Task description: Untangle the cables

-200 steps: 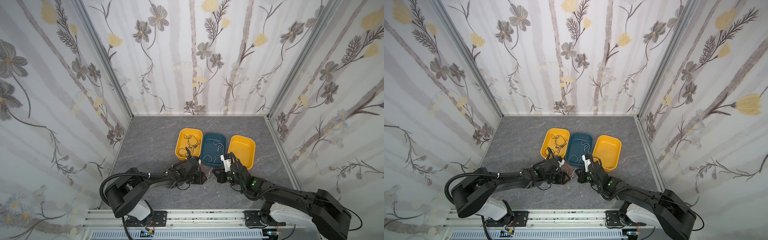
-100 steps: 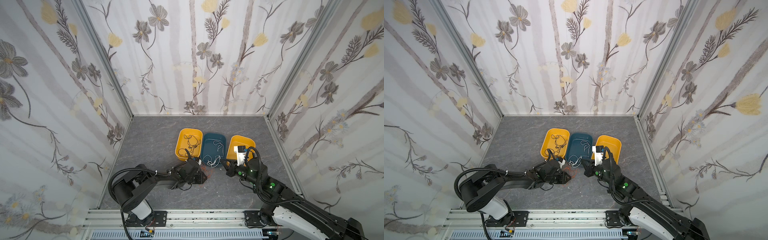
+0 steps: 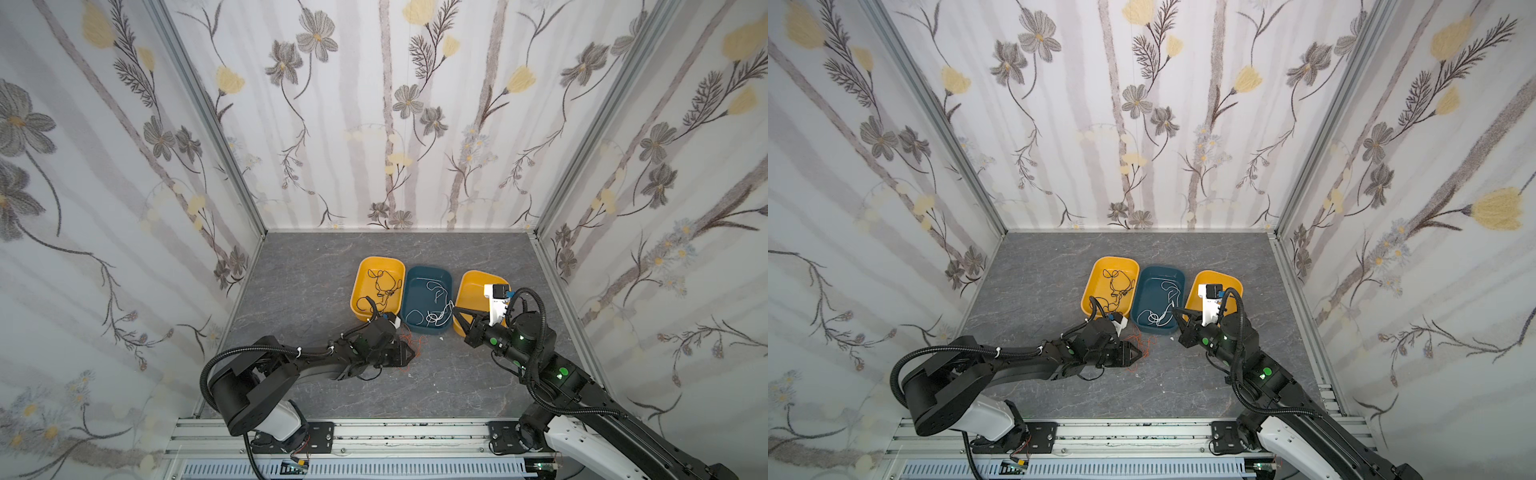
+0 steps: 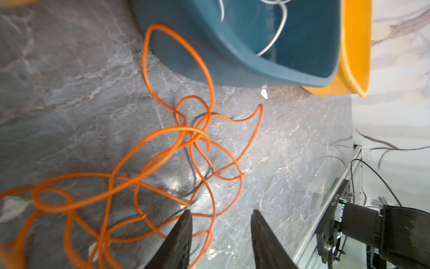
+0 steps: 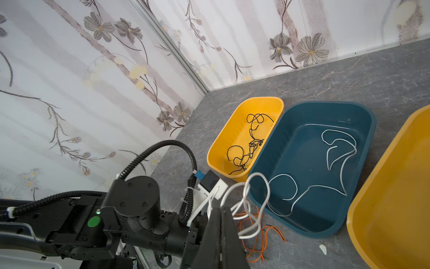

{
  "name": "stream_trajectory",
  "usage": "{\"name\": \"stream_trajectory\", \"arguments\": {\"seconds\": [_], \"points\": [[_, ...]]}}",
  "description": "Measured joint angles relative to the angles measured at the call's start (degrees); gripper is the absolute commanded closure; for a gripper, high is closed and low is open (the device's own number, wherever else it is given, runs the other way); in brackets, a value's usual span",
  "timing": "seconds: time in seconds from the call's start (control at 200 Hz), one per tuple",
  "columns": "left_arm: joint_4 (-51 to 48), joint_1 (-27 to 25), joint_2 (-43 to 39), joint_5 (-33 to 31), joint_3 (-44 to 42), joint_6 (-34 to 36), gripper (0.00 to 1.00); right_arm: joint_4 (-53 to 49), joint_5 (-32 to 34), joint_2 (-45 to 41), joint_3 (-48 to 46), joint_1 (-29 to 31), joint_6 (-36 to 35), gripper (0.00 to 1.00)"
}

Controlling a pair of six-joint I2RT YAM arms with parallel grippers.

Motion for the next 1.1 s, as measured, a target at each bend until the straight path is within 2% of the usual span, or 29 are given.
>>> {"name": "stream_trajectory", "arguments": {"seconds": [0.15,0.32,0.455,0.65,0.899,1.099], "points": [[-1.09,0.2,-6.75,0.87,0.0,0.24,0.45,0.2,-1.18,1.16,-0.87,-0.02,0.02,1.0],[0.52,0.22,-13.0,2.99,-0.74,2.49,0.45,1.25,-3.06,2.91,-1.92,-0.02,0.15,1.0],[3.5,0.22,-14.75,4.11,-1.25,3.91,0.47,3.65,-4.9,3.58,-3.26,-0.02,1.29,1.0],[7.78,0.2,-14.56,4.68,-1.73,5.01,0.54,6.21,-7.48,4.48,-4.07,0.0,3.1,1.0],[7.74,0.22,-14.23,3.26,-0.96,6.95,0.63,8.72,-10.27,5.2,-4.74,0.11,4.59,1.0],[7.76,0.26,-13.53,2.78,-0.66,7.3,0.81,10.84,-12.24,6.6,-5.62,0.33,6.01,1.0]]}}
